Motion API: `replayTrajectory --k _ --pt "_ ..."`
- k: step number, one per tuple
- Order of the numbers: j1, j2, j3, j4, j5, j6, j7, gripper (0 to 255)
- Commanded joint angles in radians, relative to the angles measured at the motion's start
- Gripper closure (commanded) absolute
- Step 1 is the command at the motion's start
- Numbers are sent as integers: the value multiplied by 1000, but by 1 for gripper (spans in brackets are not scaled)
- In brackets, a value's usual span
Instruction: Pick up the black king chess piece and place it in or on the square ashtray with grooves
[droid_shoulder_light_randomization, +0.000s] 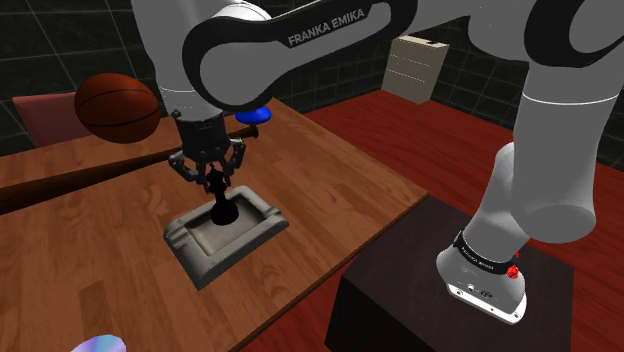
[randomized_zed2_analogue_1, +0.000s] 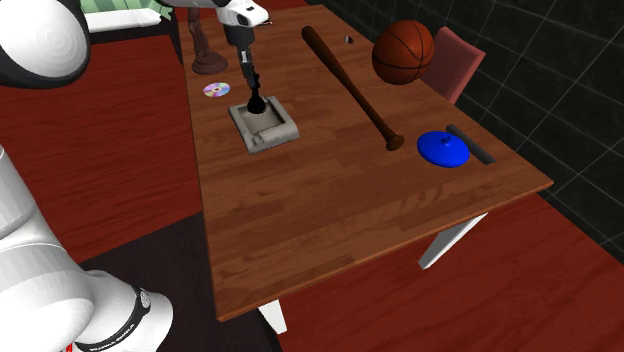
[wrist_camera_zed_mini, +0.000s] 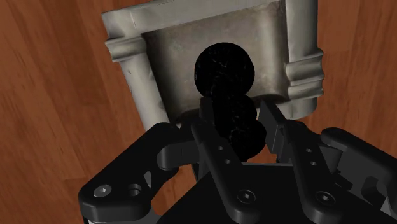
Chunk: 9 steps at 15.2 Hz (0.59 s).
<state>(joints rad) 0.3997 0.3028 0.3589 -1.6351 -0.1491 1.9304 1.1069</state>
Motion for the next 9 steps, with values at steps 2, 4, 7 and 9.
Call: replayTrajectory --k 2,4,7,9 --pt "0 9 -2 -30 -5 39 5 255" --pt "0 14 -3 -44 -8 58 7 255" --pt "0 14 -3 -44 -8 58 7 255" --pt "0 14 -3 -44 -8 58 7 255"
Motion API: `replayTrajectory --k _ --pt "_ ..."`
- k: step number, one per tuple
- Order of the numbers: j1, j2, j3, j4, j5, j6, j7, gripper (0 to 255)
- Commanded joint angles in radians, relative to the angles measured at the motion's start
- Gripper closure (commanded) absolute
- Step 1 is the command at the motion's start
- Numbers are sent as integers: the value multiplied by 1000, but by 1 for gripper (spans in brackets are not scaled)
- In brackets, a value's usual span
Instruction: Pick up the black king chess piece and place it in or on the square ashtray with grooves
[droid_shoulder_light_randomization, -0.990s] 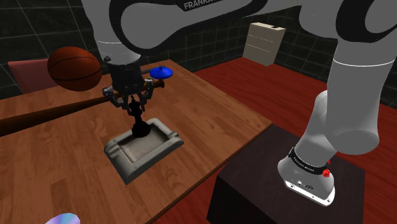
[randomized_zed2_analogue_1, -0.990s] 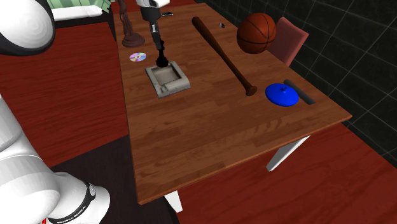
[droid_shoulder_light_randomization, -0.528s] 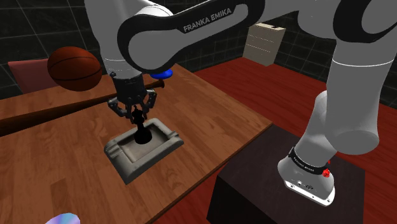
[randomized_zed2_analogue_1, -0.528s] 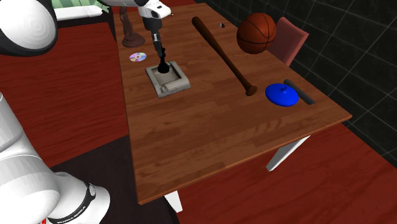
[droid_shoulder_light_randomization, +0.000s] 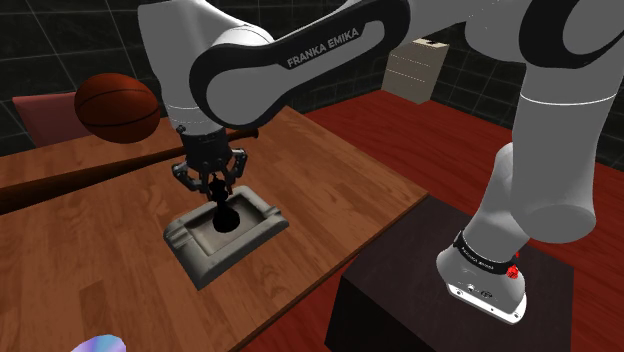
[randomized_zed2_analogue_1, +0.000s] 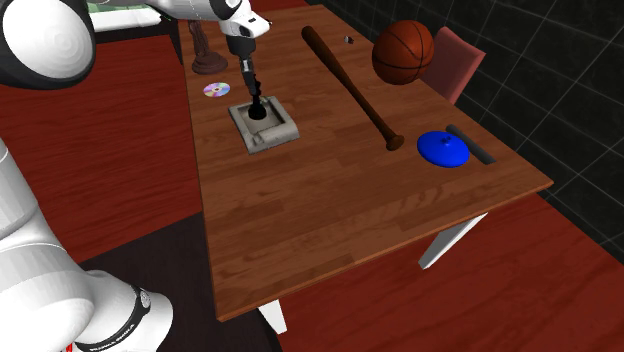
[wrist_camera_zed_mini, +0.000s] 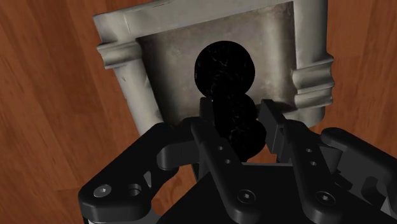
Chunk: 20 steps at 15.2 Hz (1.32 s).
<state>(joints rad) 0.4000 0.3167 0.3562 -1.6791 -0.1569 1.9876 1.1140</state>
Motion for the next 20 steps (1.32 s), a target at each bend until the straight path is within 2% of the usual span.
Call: replayTrajectory --k 1,2,3,8,12,20 --pt "0 0 0 0 0 0 0 255" --pt "0 0 0 0 0 0 0 255" --pt "0 0 0 0 0 0 0 0" --pt "0 0 0 0 0 0 0 0" --pt "2 -27 6 91 14 -116 -10 0" --pt "2 -27 6 91 14 -115 -10 0"
